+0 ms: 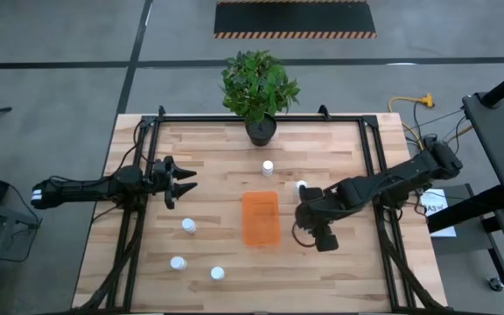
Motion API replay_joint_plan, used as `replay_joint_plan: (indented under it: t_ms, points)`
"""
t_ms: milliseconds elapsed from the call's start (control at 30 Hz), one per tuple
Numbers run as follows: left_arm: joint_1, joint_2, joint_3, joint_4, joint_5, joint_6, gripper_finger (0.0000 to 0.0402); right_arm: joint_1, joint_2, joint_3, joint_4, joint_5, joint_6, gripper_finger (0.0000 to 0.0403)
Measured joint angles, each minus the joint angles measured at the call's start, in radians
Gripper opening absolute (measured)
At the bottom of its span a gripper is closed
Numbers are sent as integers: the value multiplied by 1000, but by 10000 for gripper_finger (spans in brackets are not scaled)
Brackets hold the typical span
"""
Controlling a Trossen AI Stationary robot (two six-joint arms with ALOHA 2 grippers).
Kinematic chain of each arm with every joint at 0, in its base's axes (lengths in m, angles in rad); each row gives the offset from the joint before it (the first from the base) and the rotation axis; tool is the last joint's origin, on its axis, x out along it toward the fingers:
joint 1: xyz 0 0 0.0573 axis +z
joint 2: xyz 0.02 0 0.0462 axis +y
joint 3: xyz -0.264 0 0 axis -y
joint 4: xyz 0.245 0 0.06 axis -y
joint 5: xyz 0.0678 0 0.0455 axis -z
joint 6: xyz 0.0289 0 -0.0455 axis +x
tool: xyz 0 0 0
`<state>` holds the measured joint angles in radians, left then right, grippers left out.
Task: Pick and place pill bottles into a basket
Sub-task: Put the white pill bottle into the orange bin
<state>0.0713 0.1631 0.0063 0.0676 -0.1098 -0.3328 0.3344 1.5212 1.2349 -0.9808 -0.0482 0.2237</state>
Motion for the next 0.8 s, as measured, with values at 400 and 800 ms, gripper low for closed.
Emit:
replay_joint_plan:
  t_ms: [400, 800]
  points:
    - [0, 0, 0, 2, 0, 0, 200, -22, 238, 326, -35, 31, -52, 145]
    - [0, 0, 0, 2, 0, 0, 200, -26, 325, 419, -56, 26, -82, 145]
